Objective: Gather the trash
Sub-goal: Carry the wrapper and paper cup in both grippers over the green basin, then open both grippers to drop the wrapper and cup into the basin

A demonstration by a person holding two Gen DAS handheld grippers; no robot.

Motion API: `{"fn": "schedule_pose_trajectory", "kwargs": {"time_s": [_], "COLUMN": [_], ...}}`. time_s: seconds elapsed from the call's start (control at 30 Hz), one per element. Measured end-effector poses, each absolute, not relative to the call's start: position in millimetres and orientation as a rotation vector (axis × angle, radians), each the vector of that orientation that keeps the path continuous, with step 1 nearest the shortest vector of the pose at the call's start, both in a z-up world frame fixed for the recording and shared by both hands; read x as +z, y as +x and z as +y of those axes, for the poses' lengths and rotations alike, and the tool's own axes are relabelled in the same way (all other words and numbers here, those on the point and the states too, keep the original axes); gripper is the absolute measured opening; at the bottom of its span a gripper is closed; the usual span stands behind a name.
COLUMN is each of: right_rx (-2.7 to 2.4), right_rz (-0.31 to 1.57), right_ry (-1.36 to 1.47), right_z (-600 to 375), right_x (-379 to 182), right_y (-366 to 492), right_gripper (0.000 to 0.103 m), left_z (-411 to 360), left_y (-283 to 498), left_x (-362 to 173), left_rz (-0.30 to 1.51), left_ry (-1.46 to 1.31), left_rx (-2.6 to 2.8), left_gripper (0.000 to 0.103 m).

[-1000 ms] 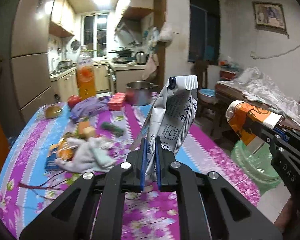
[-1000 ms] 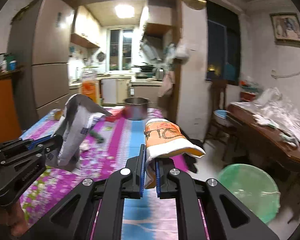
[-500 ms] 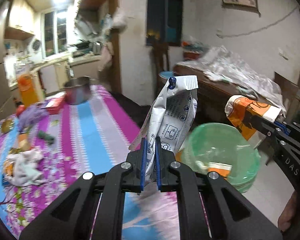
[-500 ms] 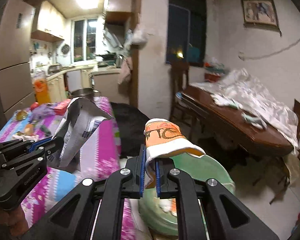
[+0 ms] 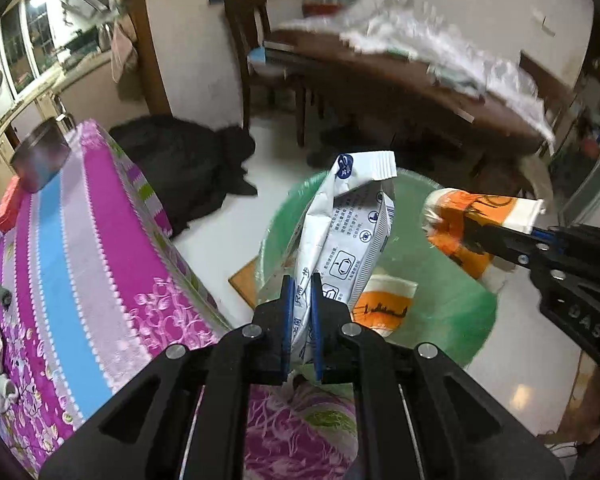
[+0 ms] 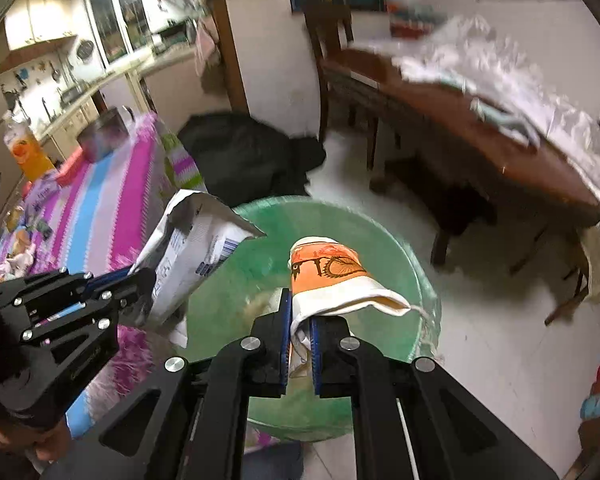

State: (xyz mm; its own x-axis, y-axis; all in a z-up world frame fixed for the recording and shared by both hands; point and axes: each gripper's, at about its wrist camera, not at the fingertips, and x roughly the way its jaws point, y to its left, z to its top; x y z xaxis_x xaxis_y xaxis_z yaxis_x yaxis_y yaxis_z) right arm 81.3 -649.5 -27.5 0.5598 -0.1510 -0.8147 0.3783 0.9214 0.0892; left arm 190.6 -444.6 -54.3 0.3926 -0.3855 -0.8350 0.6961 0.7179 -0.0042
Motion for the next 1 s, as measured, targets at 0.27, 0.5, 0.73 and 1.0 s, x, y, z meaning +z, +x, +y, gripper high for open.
{"fn": "schedule_pose_trajectory", "kwargs": {"time_s": [0.27,0.5,0.73,1.0], "right_rx": [-0.325,-0.324,-0.319,-0.315], "right_rz": [1.024,1.033,1.029,1.023], "right_ry": [0.314,0.322,0.32,0.311], "right_z": [-670.9,-676.0,-672.2,-670.0], "right_x": [-60.5,-67.2,-65.6,-64.6], "right_y": [98.1,90.4,83.9,84.2], "right_gripper": [0.009,0.01,0.01,0.011], "left_z": [-455.8,-461.5,-464.2,-466.4], "left_y": [207.9,209.6,208.5,207.0], "left_x": [-71.7,-70.4,-72.1,-70.3], "left_rz": [0.996,0.992,0.99,0.975], "left_ry": [0.415,0.422,0.43,0.437], "left_rx": [-0.664,-0.644,-0.644,-0.638], "left_gripper": [0.007,0.007,0.007,0.012]}}
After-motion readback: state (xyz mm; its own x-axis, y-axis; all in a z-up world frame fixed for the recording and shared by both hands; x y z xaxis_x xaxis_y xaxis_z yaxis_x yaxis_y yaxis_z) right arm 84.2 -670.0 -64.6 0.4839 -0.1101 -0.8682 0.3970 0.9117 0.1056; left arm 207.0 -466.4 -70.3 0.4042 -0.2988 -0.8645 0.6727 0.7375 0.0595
